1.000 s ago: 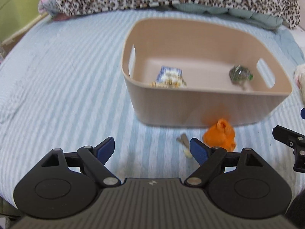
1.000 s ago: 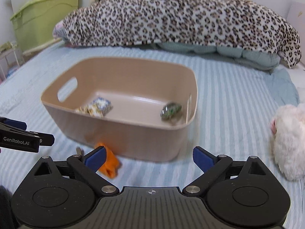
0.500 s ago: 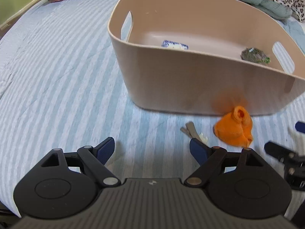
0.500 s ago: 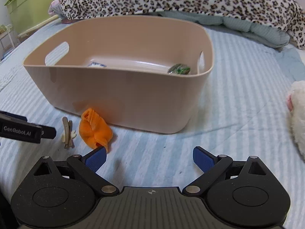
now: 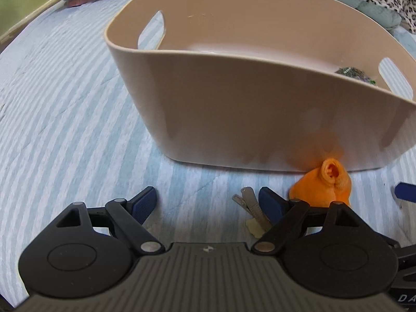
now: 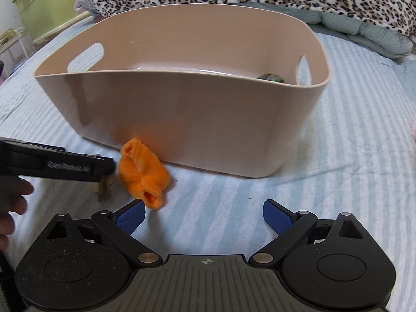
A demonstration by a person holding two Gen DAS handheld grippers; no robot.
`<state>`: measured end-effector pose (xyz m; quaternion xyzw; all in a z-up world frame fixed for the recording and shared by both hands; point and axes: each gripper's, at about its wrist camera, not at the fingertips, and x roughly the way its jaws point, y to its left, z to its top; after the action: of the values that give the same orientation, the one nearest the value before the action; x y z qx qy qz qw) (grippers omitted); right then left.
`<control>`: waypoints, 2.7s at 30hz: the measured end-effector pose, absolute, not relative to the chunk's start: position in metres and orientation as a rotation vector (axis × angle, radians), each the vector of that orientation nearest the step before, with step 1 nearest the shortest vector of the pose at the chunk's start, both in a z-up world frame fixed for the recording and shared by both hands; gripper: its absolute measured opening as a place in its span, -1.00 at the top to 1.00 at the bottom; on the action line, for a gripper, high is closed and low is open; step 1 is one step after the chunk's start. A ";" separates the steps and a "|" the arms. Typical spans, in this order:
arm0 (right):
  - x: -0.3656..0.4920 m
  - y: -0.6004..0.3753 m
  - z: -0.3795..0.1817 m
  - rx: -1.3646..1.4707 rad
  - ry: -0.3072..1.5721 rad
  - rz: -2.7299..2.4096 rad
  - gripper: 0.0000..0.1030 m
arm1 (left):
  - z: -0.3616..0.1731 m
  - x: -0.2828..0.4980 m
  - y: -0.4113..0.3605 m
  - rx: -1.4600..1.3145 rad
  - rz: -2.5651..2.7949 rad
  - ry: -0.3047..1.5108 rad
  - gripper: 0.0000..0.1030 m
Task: Organize objects
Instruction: 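Grasp the keys with the left tool while the right tool grasps the orange cloth, then carry the keys and orange cloth over the basket and release both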
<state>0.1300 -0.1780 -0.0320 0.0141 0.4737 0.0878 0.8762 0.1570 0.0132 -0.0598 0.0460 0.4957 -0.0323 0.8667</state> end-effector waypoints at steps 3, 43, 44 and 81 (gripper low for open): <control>0.132 -0.172 -0.034 0.019 0.993 0.200 -0.91 | -0.057 0.155 0.017 0.081 -0.095 1.052 -0.35; 0.088 -0.173 0.024 0.058 0.814 0.309 0.81 | 0.018 0.096 0.032 -0.052 -0.245 0.919 0.75; 0.086 -0.174 0.028 0.059 0.800 0.308 0.81 | 0.025 0.095 0.032 -0.052 -0.245 0.899 0.75; 0.201 -0.188 0.045 0.022 0.804 0.154 0.77 | 0.010 0.233 -0.037 0.209 -0.101 0.878 0.73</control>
<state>0.2013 -0.1877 0.0450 0.0108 0.3910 0.0750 0.9173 0.2333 -0.0368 0.0095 0.1011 0.4241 -0.0489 0.8986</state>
